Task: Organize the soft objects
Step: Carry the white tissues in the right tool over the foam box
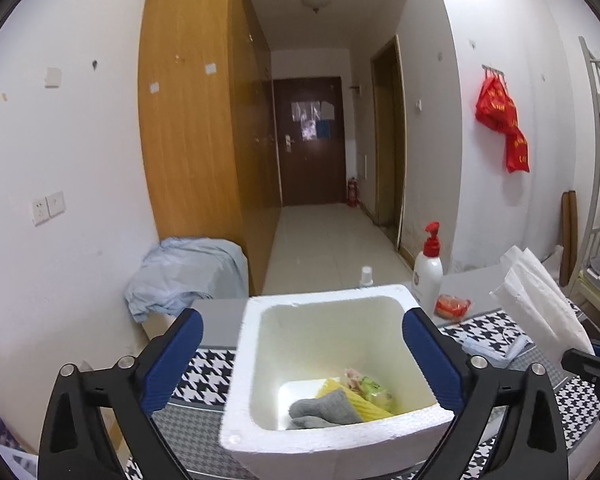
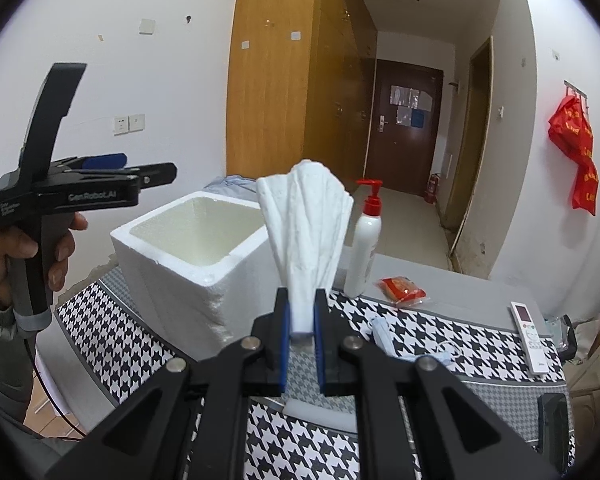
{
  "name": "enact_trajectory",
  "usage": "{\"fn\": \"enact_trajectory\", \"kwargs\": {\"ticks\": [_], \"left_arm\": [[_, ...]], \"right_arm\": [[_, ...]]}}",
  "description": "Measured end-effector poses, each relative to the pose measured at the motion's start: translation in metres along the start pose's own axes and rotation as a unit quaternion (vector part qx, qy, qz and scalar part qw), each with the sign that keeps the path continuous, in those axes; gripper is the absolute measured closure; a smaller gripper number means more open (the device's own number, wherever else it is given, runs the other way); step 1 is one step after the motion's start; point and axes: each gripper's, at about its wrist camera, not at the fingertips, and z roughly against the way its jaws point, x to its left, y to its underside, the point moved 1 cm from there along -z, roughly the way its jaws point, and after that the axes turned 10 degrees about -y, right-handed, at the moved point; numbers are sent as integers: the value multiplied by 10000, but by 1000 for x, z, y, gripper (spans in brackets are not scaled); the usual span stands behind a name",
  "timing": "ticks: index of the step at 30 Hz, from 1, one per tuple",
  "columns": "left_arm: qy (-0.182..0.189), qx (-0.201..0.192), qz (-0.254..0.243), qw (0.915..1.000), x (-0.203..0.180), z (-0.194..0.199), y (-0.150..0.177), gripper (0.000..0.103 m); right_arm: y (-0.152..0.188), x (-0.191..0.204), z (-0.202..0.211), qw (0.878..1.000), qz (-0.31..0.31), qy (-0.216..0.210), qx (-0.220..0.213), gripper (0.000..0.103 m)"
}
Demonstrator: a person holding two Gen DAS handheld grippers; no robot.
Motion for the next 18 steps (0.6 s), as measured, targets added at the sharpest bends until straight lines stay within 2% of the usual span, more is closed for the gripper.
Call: {"fn": "enact_trajectory", "kwargs": {"ticks": [18], "left_arm": [[-229, -240, 93, 9994, 26, 27, 14, 1]], "right_arm": [[-17, 15, -15, 9997, 105, -201, -29, 89]]}}
